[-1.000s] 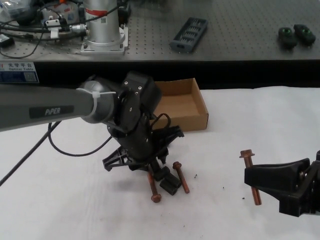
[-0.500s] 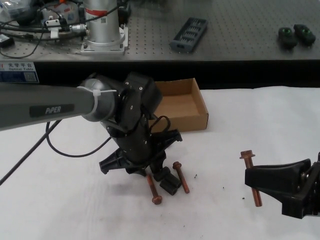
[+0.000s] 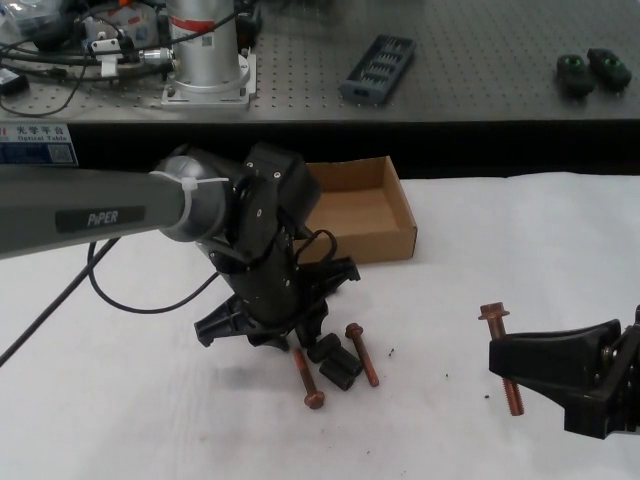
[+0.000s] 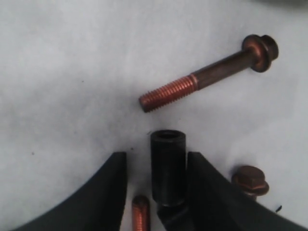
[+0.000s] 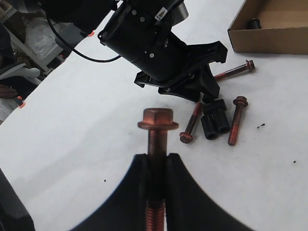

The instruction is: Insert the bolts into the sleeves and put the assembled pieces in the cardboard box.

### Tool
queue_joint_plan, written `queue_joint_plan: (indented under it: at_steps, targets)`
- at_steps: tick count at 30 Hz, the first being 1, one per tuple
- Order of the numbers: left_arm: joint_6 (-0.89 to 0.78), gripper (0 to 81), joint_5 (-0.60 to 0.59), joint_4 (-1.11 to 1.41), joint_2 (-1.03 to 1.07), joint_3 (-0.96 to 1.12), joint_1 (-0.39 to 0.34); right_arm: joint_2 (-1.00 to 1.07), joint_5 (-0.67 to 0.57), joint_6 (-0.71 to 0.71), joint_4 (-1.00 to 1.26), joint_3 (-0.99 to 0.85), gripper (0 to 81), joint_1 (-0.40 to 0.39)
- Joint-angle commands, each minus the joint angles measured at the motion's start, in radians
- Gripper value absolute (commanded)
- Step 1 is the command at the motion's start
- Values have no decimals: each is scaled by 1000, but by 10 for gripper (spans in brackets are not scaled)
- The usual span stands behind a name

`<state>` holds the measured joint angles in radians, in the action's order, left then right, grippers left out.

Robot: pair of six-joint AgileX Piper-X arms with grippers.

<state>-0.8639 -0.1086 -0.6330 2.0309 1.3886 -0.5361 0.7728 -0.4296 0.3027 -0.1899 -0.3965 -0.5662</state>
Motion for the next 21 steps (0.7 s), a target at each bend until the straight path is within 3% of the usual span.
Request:
queue_joint_plan:
  at_steps: [1, 21]
  targets:
    - [-15, 295, 36, -18, 3, 8, 5, -10, -16, -1, 9, -5, 21, 5]
    - [-35, 272, -53, -19, 46, 14, 5, -10, -13, -1, 9, -5, 21, 5]
